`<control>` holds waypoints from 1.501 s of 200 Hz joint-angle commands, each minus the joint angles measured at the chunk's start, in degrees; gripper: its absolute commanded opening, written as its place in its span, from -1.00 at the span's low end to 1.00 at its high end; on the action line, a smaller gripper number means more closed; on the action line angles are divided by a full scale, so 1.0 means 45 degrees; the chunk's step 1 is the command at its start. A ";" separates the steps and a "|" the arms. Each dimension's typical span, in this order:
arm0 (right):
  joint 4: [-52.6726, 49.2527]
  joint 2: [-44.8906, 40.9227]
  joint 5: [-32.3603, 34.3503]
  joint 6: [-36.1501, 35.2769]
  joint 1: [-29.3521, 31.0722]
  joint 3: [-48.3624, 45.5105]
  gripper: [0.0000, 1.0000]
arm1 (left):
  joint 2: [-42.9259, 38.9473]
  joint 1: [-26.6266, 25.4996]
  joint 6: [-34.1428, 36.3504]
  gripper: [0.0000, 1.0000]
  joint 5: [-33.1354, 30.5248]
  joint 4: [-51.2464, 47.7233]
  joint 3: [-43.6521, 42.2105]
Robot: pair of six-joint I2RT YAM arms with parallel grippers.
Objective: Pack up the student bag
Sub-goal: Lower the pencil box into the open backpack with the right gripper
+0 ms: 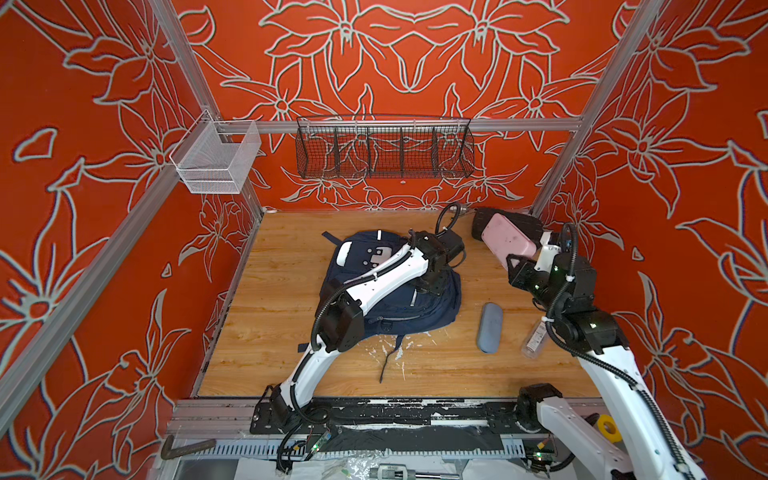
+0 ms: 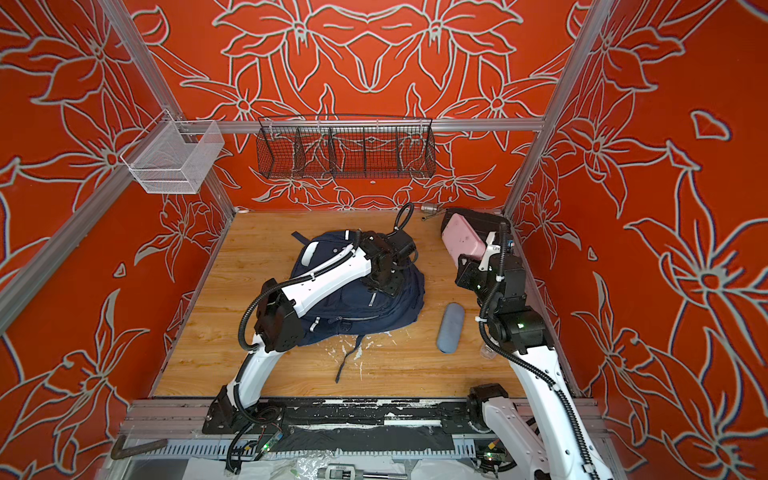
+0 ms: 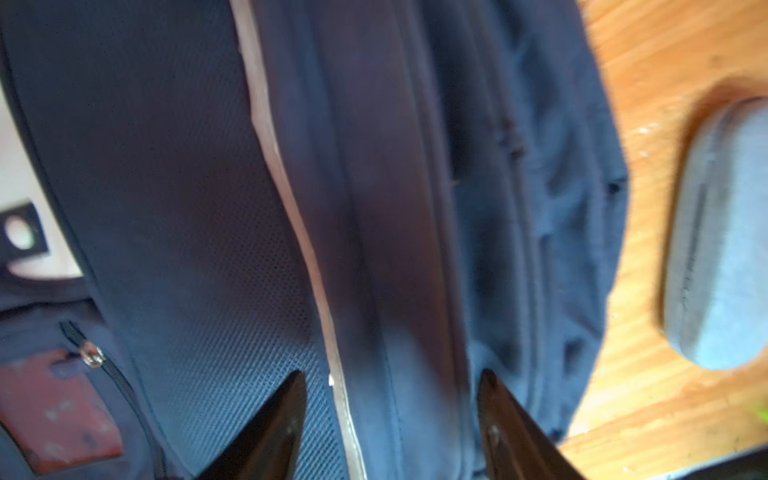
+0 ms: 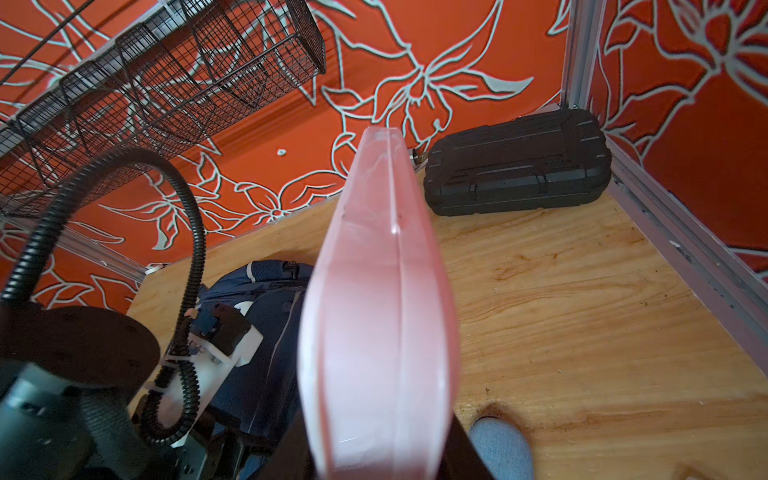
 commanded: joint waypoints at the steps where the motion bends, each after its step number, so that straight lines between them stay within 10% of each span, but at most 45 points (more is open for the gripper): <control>1: 0.0292 -0.0368 -0.0351 0.0198 -0.0057 -0.0218 -0.86 | 0.0463 -0.0032 -0.0568 0.14 -0.0884 -0.0798 0.0203; 40: -0.0549 -0.0762 -0.1143 0.0900 -0.0058 -0.0130 -0.85 | 0.0875 -0.0015 -0.0725 -1.00 -0.0922 -0.2309 0.2487; 142: 0.0097 -0.1286 -0.5542 0.5506 0.0262 -0.1992 -0.95 | -0.6325 0.1797 0.0802 -1.00 0.2094 0.3217 -0.2927; 214: 0.4143 0.3048 -0.5097 0.5277 0.4305 -0.1350 -0.88 | -0.6438 0.1803 0.1033 -1.00 0.2415 0.3373 -0.2965; 300: 0.7352 0.8040 -0.7078 0.3890 0.4247 0.0989 -0.78 | -0.6274 0.1803 0.1938 -1.00 0.3750 0.3552 -0.2988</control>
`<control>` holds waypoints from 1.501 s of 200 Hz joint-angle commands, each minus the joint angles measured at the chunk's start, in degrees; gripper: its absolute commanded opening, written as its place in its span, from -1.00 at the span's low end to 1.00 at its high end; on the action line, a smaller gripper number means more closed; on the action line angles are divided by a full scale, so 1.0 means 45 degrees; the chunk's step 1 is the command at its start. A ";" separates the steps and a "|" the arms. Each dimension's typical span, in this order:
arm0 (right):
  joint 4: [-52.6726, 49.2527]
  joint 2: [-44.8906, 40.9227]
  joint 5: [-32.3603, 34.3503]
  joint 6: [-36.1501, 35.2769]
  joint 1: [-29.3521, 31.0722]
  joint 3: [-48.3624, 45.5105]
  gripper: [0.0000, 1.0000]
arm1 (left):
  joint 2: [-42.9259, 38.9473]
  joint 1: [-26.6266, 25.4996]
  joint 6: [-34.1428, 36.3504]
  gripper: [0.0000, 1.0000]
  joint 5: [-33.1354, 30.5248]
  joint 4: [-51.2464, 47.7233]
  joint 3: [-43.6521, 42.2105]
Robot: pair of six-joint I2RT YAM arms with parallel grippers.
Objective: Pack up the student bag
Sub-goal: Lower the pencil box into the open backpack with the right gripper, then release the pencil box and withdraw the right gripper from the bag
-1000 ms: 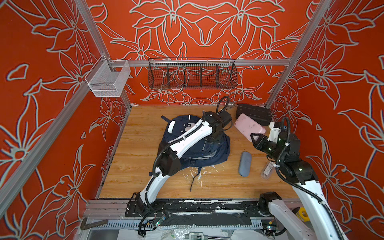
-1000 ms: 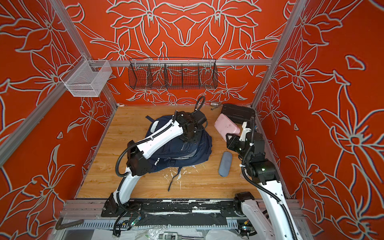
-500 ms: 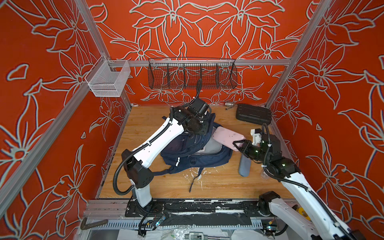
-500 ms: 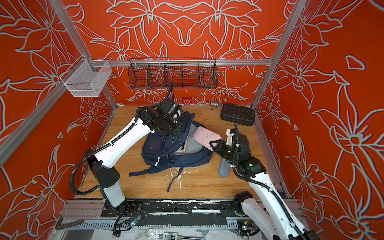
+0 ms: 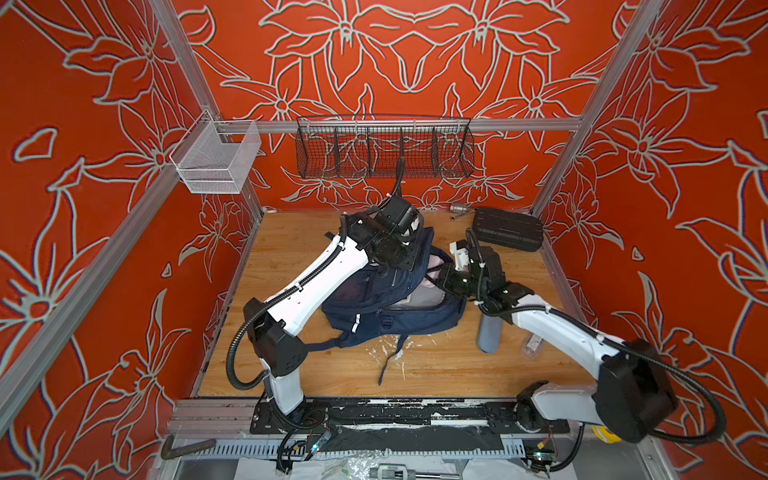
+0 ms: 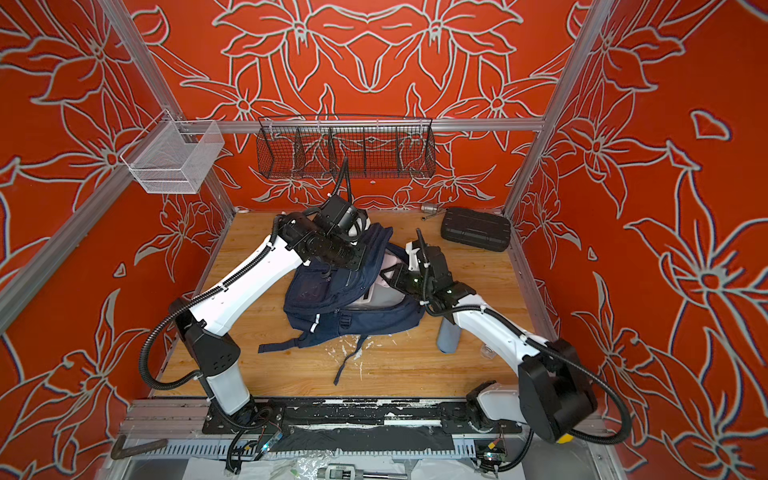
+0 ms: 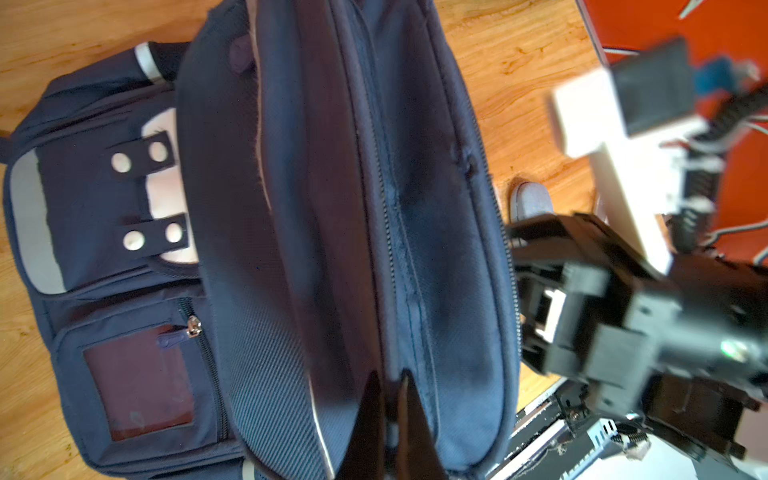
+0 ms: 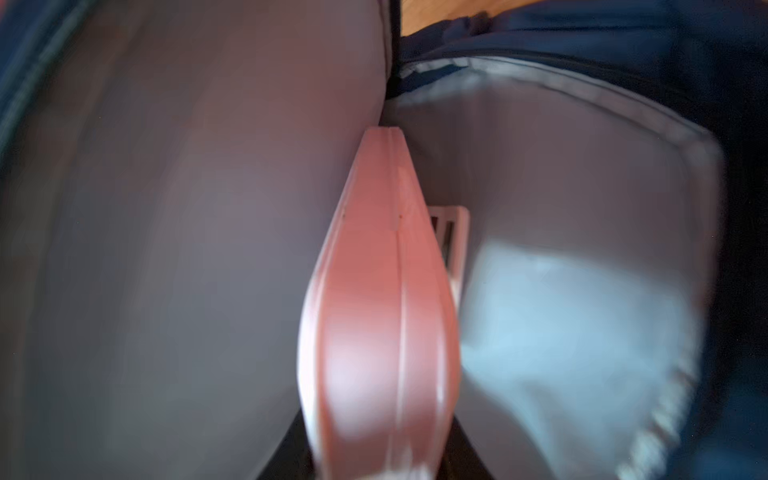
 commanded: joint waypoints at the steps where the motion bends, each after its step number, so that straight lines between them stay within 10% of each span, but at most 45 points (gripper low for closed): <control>1: 0.1478 0.0871 -0.1616 -0.1024 -0.0070 0.1469 -0.78 | -0.0074 -0.0077 0.0771 -1.00 0.0978 0.1234 0.0377; 58: 0.2707 0.3609 -0.4276 -0.0465 -0.0202 0.2938 -0.64 | 0.0463 -0.0062 0.1331 -1.00 0.1418 0.0827 0.1107; 86: 0.3672 0.4102 -0.3913 0.0172 -0.0145 0.2418 -0.22 | 0.0657 -0.0056 0.1308 -1.00 0.1580 0.0820 0.1329; 151: -0.3181 0.2436 -0.1093 -0.2929 -0.0420 0.3660 0.46 | 0.0505 0.0154 0.1285 -1.00 0.1290 0.0695 0.1138; 250: -0.9146 -0.1488 0.3774 -0.5958 -0.2411 0.3977 0.51 | 0.0784 0.0240 0.1278 -1.00 0.1945 0.1081 0.0393; 275: -0.9609 -0.2559 0.4111 -0.6460 -0.2907 0.3768 0.50 | 0.1103 0.0245 0.1602 0.21 0.2032 0.1134 0.0589; 300: -1.0418 -0.2975 0.4504 -0.6386 -0.2937 0.3799 0.49 | 0.0678 0.0245 0.2347 0.69 0.1620 0.1506 0.0546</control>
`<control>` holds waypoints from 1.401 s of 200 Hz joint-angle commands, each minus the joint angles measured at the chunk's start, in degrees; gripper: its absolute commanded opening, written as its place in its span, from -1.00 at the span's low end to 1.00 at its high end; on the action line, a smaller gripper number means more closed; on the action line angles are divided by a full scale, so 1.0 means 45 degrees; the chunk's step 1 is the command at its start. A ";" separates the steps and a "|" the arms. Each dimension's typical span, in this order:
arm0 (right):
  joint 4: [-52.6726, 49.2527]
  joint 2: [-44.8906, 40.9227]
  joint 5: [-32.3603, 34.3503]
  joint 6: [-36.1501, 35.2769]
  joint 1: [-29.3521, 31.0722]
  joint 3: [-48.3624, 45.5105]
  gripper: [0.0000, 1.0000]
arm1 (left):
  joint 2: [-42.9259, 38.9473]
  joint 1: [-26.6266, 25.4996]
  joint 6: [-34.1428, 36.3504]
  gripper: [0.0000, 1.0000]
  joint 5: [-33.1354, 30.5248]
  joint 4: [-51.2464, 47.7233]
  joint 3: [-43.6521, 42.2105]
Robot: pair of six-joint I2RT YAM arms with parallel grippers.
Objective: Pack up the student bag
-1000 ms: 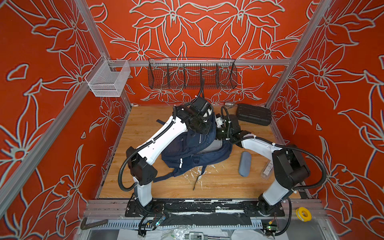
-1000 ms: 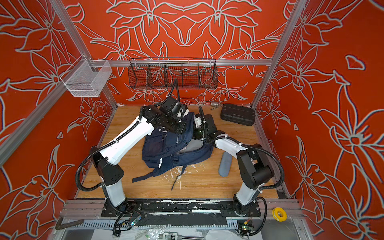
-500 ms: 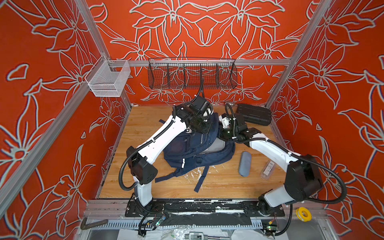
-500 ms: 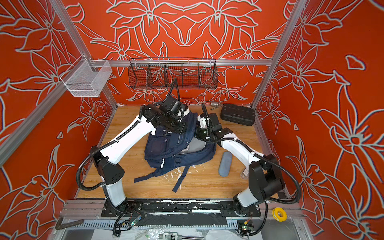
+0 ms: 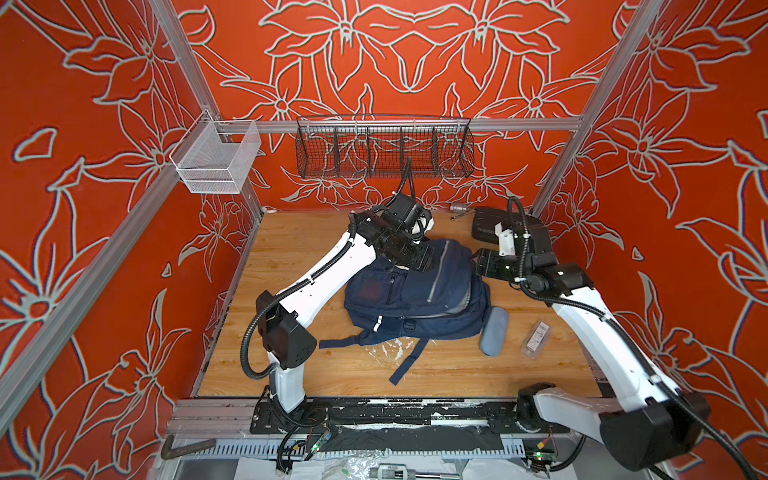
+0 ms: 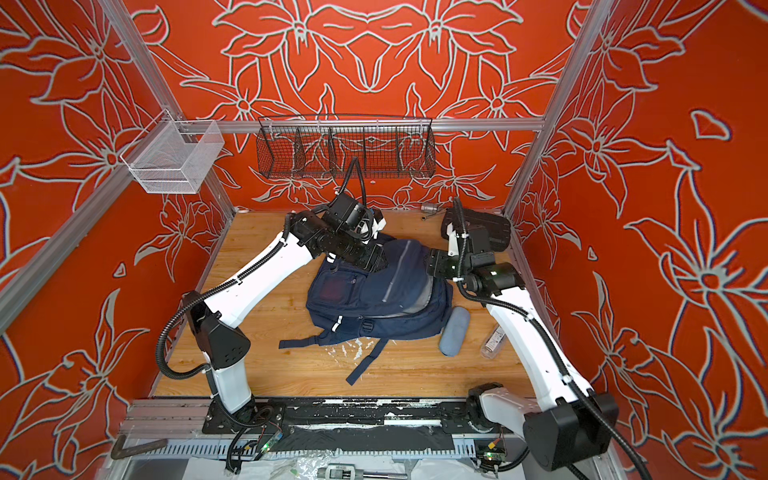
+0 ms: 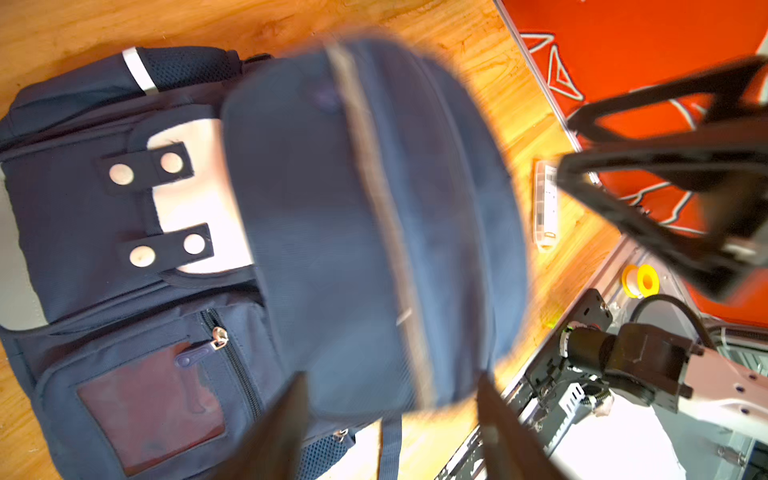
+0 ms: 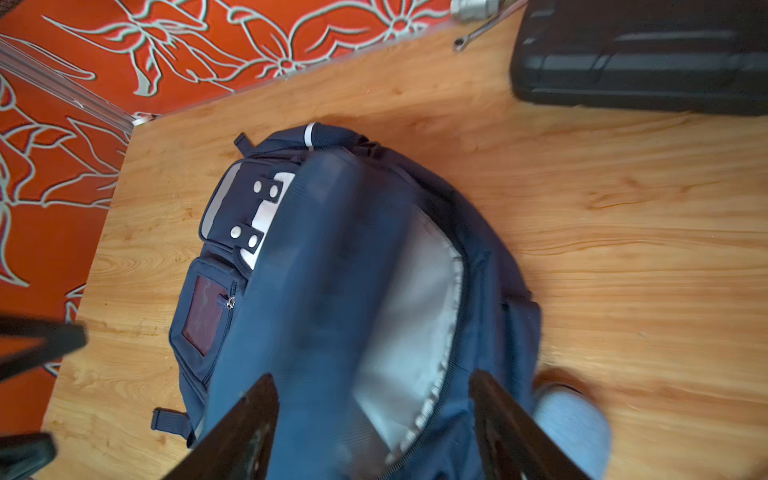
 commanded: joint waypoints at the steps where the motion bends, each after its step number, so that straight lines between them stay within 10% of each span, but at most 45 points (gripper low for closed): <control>1: -0.1346 -0.0230 0.0881 -0.0396 0.0032 0.0119 0.49 | -0.0300 0.0089 0.0958 0.69 -0.0337 0.0520 0.0119; 10: -0.1293 -0.0492 0.0959 -0.0129 0.0040 -0.0055 0.49 | -0.0624 0.0089 0.1540 0.99 -0.0567 0.0684 -0.0087; 76: 0.0196 -0.0847 -0.0354 0.2054 0.0927 -0.1618 0.44 | -0.3649 0.0147 0.8317 0.82 -0.1431 0.2293 -0.6386; 110: 0.0343 -0.0160 -0.0857 0.3065 0.1829 -0.2311 0.43 | -0.4799 0.0143 1.1530 0.55 -0.1265 0.4033 -0.9704; 144: 0.1226 0.0564 -0.1494 0.3642 0.1964 -0.3410 0.38 | -0.5188 0.0056 1.3683 -0.18 -0.1828 0.6220 -1.1828; 178: 0.1882 0.1433 -0.1462 0.3323 0.1818 -0.3548 0.26 | -0.5729 -0.0095 1.5353 -0.08 -0.2134 1.0094 -1.4252; 280: 0.2064 0.4760 -0.2362 0.0502 0.0191 -0.1646 -0.36 | -0.5165 -0.0070 1.6370 0.41 -0.3252 1.2638 -1.5817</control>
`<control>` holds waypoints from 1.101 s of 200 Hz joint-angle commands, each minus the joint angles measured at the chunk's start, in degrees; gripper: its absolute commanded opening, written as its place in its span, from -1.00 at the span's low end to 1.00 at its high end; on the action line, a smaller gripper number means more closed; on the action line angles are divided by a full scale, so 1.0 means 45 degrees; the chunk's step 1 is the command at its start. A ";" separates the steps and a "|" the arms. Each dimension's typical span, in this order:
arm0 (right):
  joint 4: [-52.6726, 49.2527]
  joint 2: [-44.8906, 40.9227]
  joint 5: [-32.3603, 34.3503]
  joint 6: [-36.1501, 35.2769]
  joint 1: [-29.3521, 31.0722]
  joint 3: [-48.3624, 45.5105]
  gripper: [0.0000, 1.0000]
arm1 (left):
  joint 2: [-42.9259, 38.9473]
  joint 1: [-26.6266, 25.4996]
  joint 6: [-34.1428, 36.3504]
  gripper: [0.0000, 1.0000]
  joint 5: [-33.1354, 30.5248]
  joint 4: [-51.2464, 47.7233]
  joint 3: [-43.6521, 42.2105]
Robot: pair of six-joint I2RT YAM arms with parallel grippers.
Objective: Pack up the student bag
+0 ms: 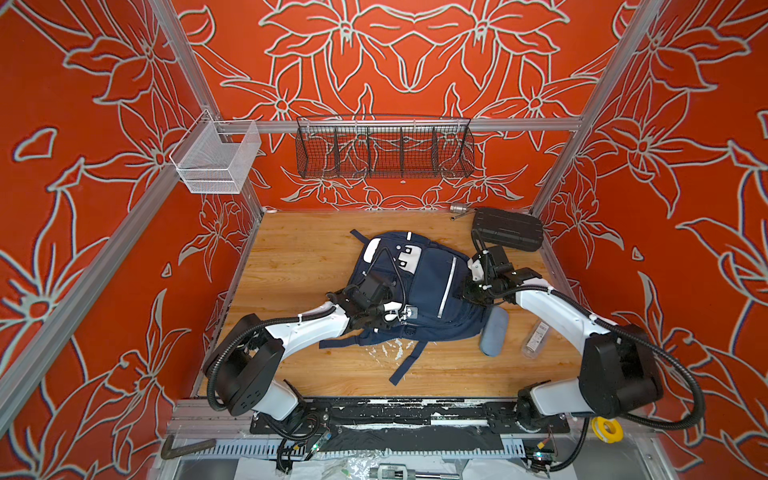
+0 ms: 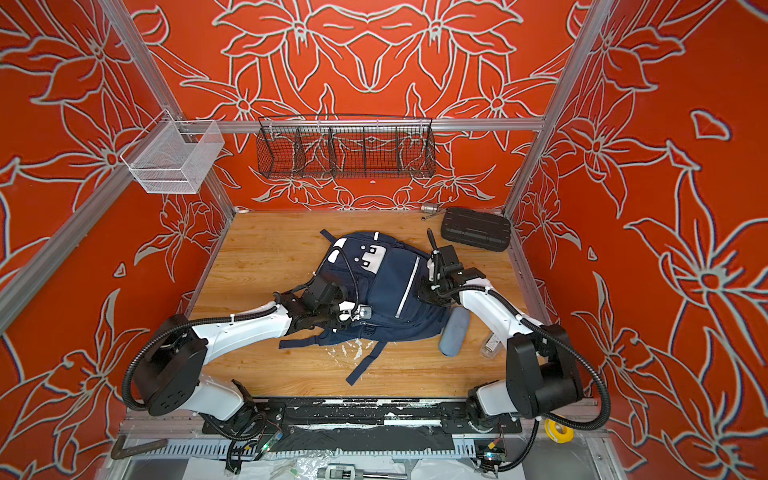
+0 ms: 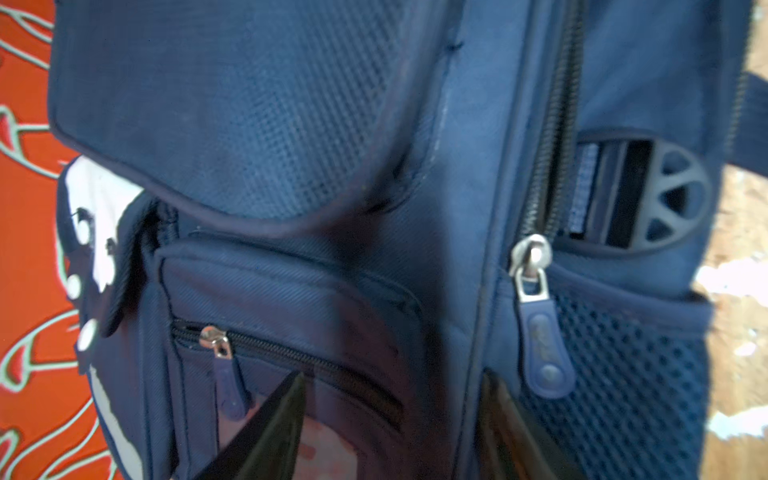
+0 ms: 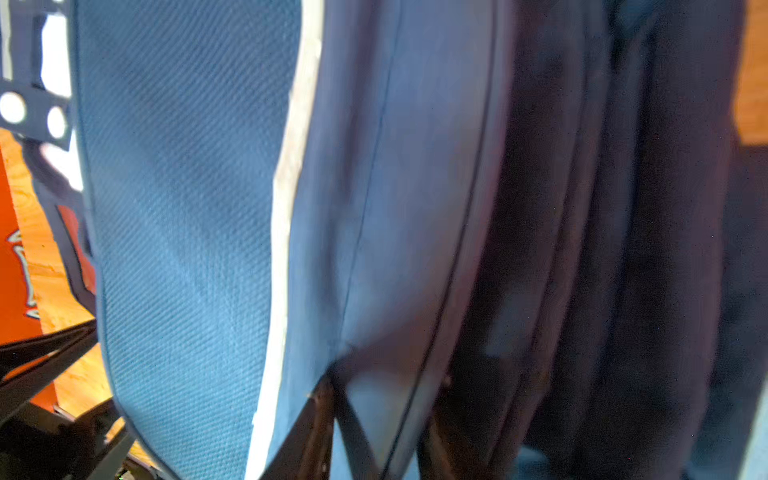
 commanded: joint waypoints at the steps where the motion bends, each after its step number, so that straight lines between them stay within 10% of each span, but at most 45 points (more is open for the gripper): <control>1: 0.0144 0.0953 -0.0281 -0.1023 -0.0177 0.1074 -0.36 | -0.0376 0.0019 0.0491 0.41 -0.0282 0.0850 -0.0314; 100: -0.0289 0.4739 -0.1712 -0.2348 -0.0202 0.5122 -0.48 | -0.1589 -0.0019 0.0200 0.34 -0.0274 0.0416 -0.1151; 147: -0.0575 0.4656 -0.1693 -0.2590 -0.0209 0.5535 -0.47 | 0.0098 -0.0071 0.0361 -0.21 -0.2323 0.1560 -0.0925; 220: -0.0721 0.4538 -0.1709 -0.2701 -0.0199 0.5736 -0.41 | 0.0179 -0.0068 -0.0304 0.15 -0.2506 0.2573 -0.1705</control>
